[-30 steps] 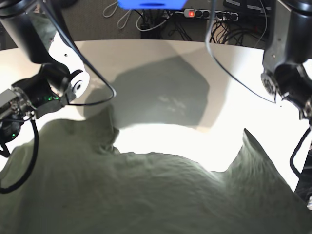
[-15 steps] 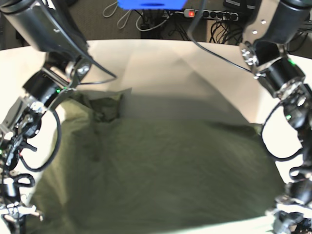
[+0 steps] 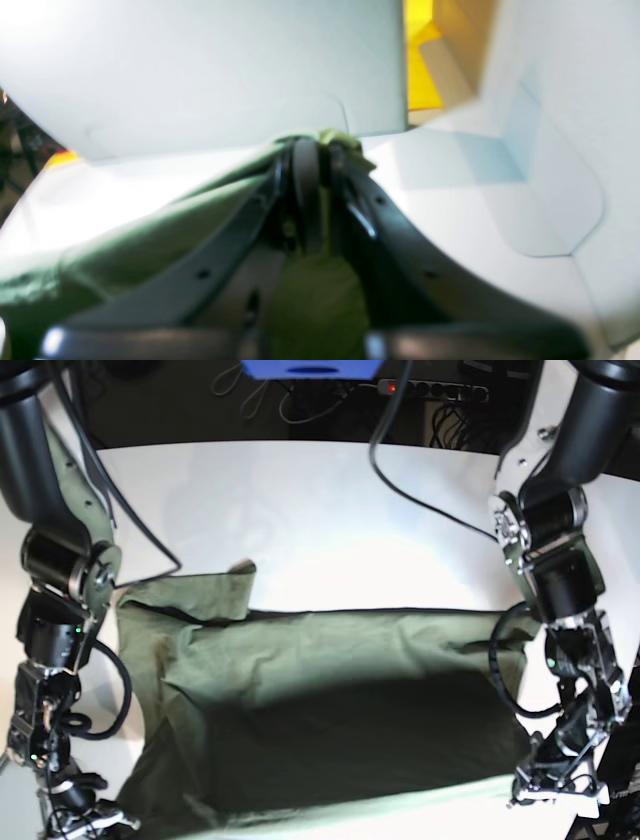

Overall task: Layout the t-shirt on the table in an organized manner, then fold the t-shirt properly
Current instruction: 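Lay the lifted t-shirt down flat on the table with both grippers, then move both grippers to the t-shirt's shoulder corners and grasp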

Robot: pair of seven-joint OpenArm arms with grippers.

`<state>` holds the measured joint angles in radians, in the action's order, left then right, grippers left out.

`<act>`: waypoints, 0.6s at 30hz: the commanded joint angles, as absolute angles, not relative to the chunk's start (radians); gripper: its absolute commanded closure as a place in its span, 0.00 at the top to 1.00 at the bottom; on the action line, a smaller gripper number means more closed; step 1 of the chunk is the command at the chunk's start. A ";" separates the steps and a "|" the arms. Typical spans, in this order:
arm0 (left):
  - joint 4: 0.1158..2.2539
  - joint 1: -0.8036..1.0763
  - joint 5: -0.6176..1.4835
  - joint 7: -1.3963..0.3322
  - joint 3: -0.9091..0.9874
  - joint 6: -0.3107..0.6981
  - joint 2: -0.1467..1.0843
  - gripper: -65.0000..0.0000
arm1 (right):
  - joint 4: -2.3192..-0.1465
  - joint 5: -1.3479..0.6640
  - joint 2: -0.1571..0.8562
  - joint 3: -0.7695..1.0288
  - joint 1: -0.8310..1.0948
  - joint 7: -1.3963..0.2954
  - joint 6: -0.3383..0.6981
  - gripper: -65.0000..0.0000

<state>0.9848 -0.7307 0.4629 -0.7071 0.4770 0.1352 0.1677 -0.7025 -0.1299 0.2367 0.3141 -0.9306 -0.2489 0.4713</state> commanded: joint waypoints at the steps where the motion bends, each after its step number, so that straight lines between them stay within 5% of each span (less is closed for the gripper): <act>1: 0.943 -0.786 0.469 -0.664 0.479 0.130 0.183 0.03 | -0.704 -0.140 0.262 0.292 -0.970 -0.206 0.467 0.15; 6: 0.707 -0.857 0.469 -0.562 0.479 0.130 0.200 0.41 | -0.677 -0.140 0.268 0.220 -0.957 -0.188 0.467 0.49; 11: 0.665 -0.883 0.469 -0.516 0.478 0.139 0.214 0.80 | -0.742 -0.140 0.303 0.228 -0.871 -0.196 0.467 0.56; 18: 0.914 -0.708 0.478 -0.668 0.479 0.142 0.272 0.84 | -1.139 -0.145 0.274 0.234 -0.541 -0.305 0.467 0.56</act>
